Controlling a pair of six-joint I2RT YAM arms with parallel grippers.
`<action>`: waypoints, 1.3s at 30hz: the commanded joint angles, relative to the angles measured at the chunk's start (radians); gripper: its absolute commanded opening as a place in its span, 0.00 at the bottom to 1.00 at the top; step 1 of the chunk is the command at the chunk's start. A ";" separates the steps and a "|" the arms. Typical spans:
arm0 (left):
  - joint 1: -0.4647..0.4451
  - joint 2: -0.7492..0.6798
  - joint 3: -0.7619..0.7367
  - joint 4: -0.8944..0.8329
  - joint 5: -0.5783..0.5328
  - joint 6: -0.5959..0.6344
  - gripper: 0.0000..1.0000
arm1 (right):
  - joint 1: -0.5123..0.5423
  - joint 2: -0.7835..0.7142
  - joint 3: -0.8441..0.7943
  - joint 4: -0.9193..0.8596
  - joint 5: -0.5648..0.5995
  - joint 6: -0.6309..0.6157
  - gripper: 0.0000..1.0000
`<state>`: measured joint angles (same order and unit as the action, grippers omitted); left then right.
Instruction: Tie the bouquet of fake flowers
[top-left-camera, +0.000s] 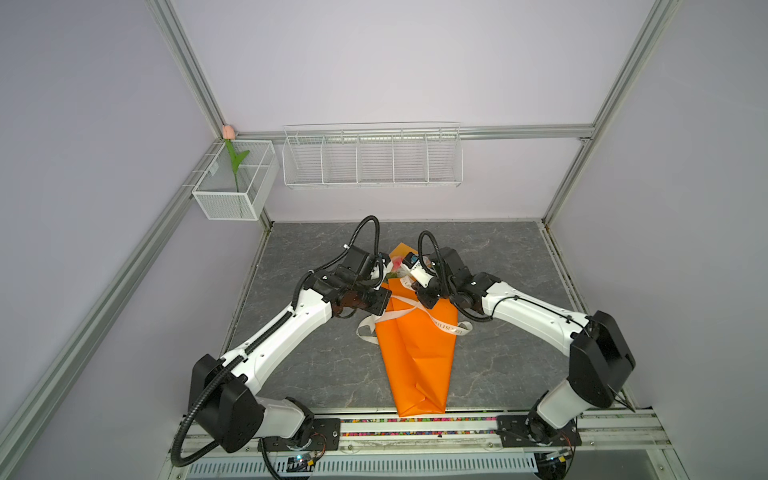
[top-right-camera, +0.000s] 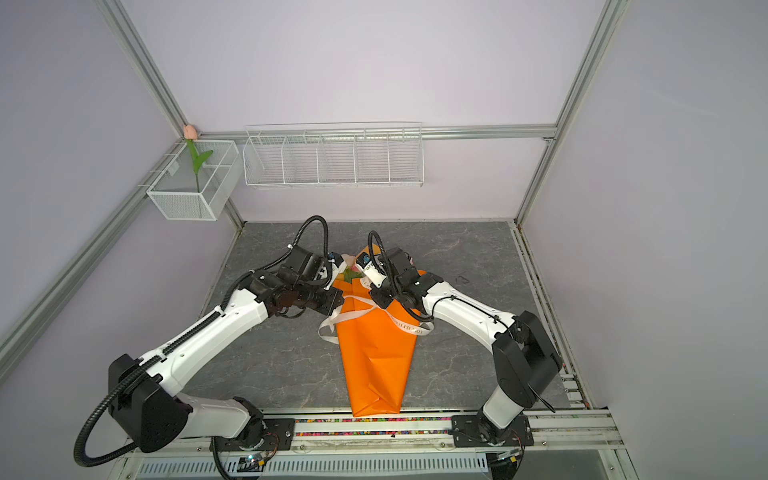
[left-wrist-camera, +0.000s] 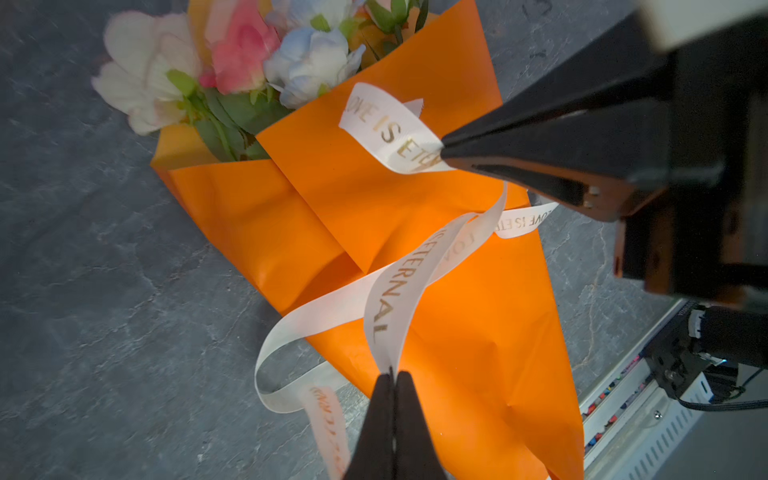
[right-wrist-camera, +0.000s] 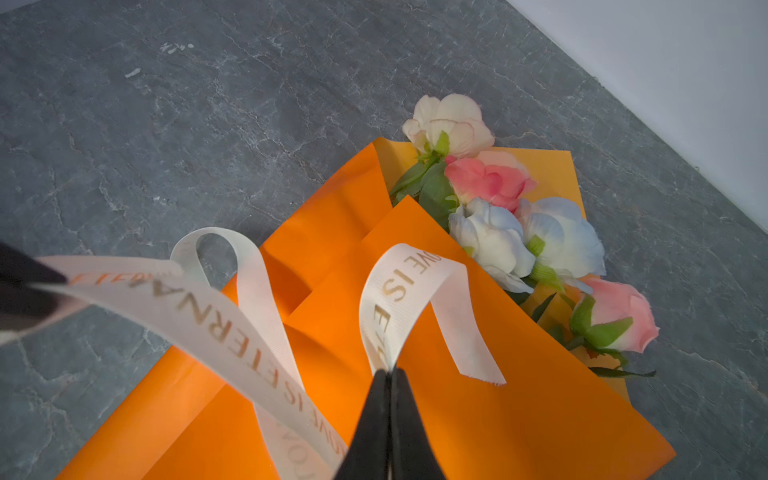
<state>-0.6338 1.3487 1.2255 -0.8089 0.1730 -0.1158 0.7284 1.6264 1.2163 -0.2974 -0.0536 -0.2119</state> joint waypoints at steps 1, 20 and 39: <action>0.005 -0.060 0.022 -0.002 -0.066 0.018 0.00 | 0.006 0.003 0.003 -0.123 -0.095 -0.084 0.08; 0.031 -0.045 0.063 0.061 -0.107 -0.055 0.00 | -0.023 0.030 0.048 -0.261 -0.424 -0.268 0.08; 0.037 -0.114 -0.026 0.048 -0.044 -0.068 0.00 | -0.039 -0.191 -0.220 -0.065 -0.162 -0.034 0.93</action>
<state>-0.6003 1.2236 1.1694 -0.7383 0.1101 -0.1982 0.6888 1.5154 1.0565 -0.4526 -0.2661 -0.2092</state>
